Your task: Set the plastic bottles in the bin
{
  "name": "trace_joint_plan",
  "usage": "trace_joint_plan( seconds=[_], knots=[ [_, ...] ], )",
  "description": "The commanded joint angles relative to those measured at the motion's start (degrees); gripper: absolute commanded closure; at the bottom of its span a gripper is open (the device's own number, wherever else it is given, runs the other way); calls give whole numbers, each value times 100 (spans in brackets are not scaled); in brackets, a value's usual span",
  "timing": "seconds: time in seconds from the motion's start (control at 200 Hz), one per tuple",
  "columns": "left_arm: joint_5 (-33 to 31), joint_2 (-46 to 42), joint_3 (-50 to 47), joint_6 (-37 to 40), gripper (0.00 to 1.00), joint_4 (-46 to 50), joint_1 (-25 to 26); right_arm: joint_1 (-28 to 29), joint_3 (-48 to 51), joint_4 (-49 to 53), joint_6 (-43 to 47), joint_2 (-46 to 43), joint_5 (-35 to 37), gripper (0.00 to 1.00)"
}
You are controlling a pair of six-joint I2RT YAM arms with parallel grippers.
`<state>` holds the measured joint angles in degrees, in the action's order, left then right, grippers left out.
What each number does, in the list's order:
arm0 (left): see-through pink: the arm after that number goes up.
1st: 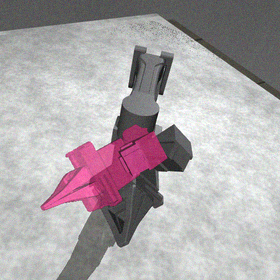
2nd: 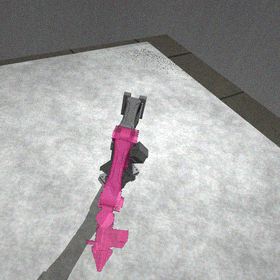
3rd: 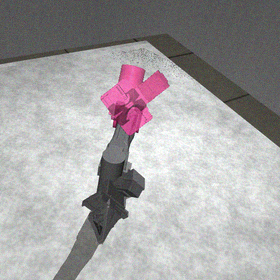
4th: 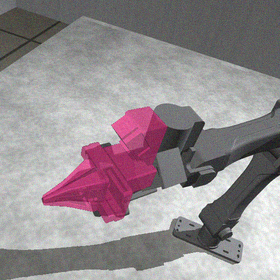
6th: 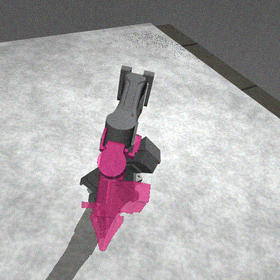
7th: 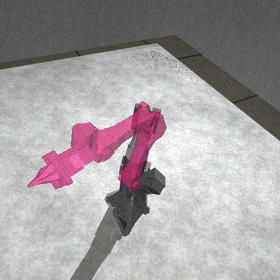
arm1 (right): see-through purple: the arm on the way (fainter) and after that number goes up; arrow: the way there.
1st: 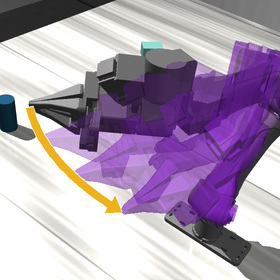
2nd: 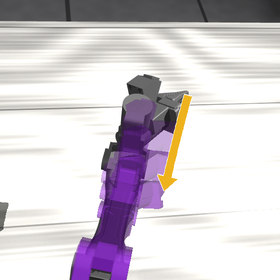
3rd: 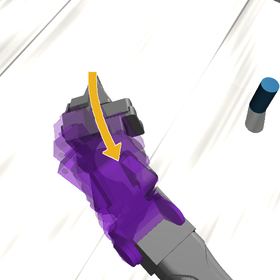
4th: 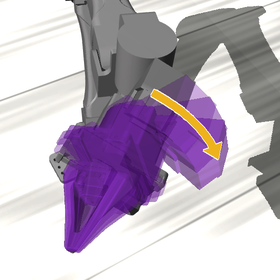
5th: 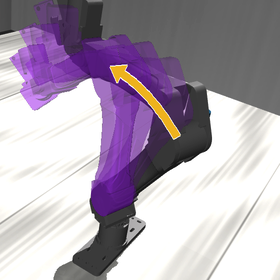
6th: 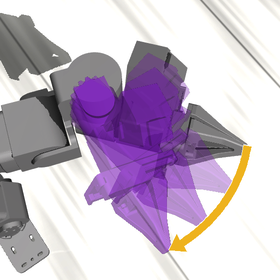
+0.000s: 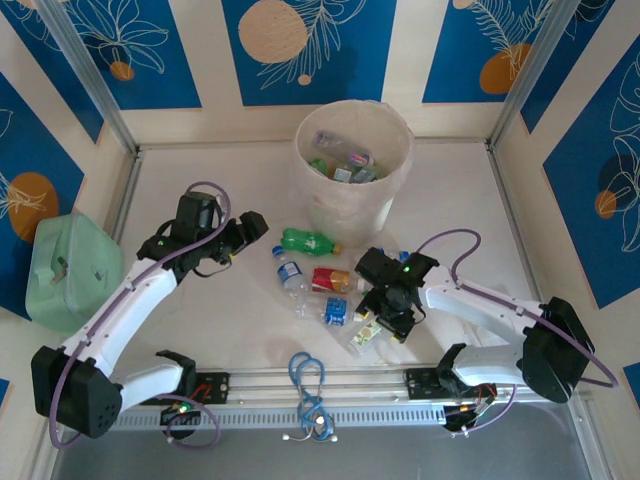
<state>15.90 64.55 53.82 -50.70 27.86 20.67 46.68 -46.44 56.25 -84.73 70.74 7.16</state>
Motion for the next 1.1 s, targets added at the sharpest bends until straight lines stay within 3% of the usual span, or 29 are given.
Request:
trace_joint_plan(
  seconds=[0.0, 0.38, 0.61, 0.875, 1.095],
  knots=[
    [129, 48, -39, 3, 14, -153, 39, -104, 190, -297, -141, 44, -215, 25],
    [170, 119, -64, -61, 14, -288, 37, -291, 146, -534, 164, 707, -208, 24],
    [180, 101, -90, -46, 14, -279, 39, -291, -6, -440, 247, 942, -128, 37],
    [216, 135, 15, -37, 14, -289, 38, -251, 71, -357, 210, 473, -3, 46],
    [316, 139, 197, 20, 13, -302, 37, -7, -251, 184, 453, -509, 617, 49]
  ],
)
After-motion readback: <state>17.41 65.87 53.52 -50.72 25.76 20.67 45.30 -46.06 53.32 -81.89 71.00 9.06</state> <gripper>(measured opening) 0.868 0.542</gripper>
